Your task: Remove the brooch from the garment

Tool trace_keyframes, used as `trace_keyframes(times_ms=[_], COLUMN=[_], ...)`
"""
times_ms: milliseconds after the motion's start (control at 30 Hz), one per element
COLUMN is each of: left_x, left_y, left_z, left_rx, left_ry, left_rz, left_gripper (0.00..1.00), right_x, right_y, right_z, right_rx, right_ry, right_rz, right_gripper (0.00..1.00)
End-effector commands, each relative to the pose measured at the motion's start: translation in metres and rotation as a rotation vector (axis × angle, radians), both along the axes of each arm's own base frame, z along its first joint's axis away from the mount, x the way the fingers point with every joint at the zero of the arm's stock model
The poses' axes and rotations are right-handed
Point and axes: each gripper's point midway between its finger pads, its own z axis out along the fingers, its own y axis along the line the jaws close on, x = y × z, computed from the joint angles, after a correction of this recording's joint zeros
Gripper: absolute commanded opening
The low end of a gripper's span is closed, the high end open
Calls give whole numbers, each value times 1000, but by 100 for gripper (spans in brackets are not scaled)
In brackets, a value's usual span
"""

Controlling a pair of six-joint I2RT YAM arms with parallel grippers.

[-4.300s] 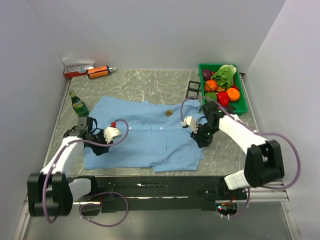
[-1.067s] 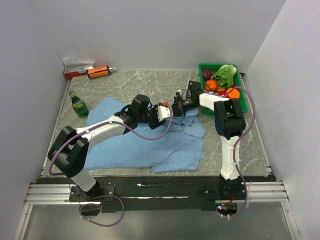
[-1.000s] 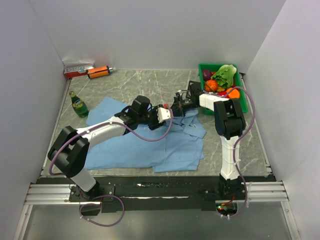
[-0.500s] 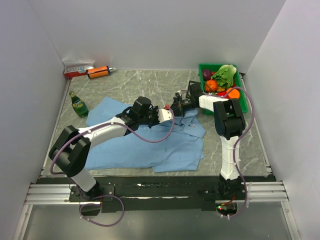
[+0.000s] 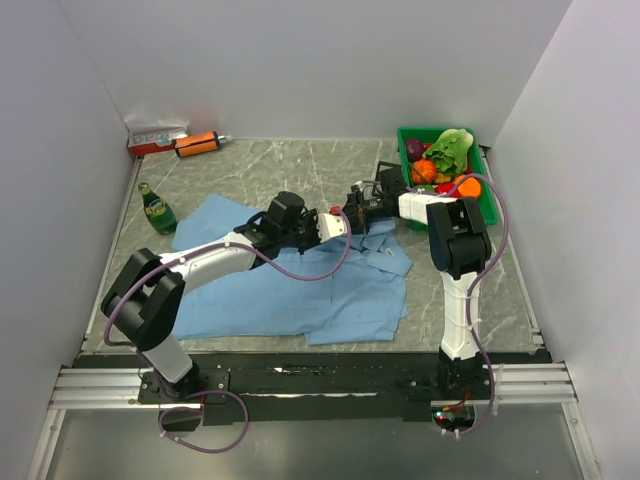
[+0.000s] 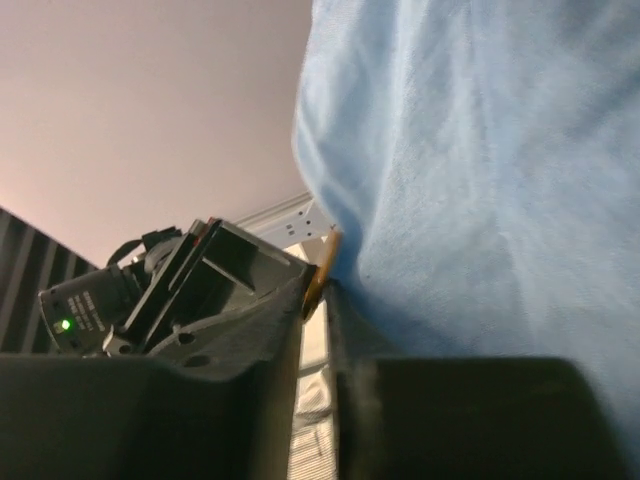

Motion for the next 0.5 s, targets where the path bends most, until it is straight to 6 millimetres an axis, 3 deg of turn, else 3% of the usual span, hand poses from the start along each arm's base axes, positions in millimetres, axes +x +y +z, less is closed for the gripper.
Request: trace_keyframes(times_ms=[0,167,467], left_x=[12,5,-18], left_y=[-9,-6,6], left_z=[17,13,8], left_rx=[-57,-98,-166], left_ry=[16,144,377], left_rz=[38,63,40], left_gripper=[1,1,1], right_x=[-9,5,33], right_y=[-1,-10,-52], right_z=[48,68,82], right_rx=[110,94,-129], right_ry=[-116,-301,-798], right_rz=[63,46,63], right_gripper=[33,48,49])
